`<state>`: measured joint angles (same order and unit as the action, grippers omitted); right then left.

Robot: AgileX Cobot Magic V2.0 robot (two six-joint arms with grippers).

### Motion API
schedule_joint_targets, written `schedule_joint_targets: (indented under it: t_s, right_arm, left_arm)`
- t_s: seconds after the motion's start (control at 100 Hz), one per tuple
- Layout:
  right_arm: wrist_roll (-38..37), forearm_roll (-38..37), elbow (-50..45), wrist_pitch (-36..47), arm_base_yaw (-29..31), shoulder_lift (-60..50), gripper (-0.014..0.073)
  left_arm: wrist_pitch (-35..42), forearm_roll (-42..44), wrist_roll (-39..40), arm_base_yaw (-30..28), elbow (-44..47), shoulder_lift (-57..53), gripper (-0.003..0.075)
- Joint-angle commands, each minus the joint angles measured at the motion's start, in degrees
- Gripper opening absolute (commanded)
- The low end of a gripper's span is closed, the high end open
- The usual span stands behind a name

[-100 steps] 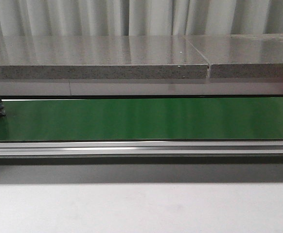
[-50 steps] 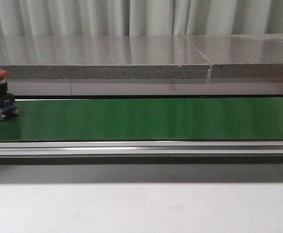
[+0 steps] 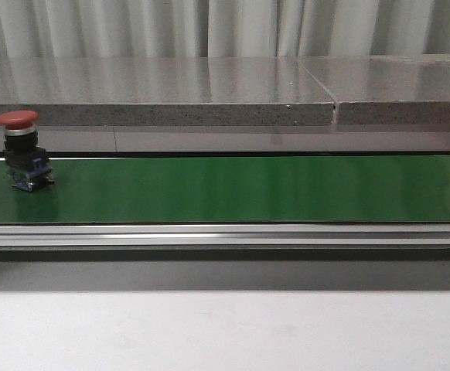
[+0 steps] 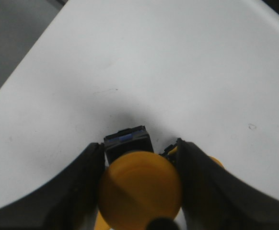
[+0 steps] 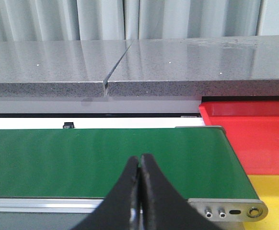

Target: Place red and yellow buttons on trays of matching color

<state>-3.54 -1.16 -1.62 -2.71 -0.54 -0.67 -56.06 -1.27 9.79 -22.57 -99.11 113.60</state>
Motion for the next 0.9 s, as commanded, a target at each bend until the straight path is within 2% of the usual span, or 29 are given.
schedule_joint_targets:
  t_s: [0.0, 0.22, 0.52, 0.89]
  right_arm:
    - [0.42, -0.53, 0.93, 4.42, -0.08, -0.55, -0.0116]
    - [0.42, -0.53, 0.93, 4.42, -0.08, -0.55, -0.0116]
    - [0.42, -0.53, 0.93, 4.42, -0.08, -0.55, -0.0116]
    - [0.42, -0.53, 0.93, 4.42, -0.08, -0.55, -0.0116]
  left_arm:
    - [0.41, -0.38, -1.96, 0.73, -0.83, -5.82, 0.0292]
    - [2.08, -1.47, -3.76, 0.73, 7.13, -13.79, 0.0292]
    - [5.03, -10.26, -9.34, 1.12, 19.50, -24.63, 0.0292]
    - [5.49, -10.39, -11.82, 9.62, 22.86, -24.83, 0.0292]
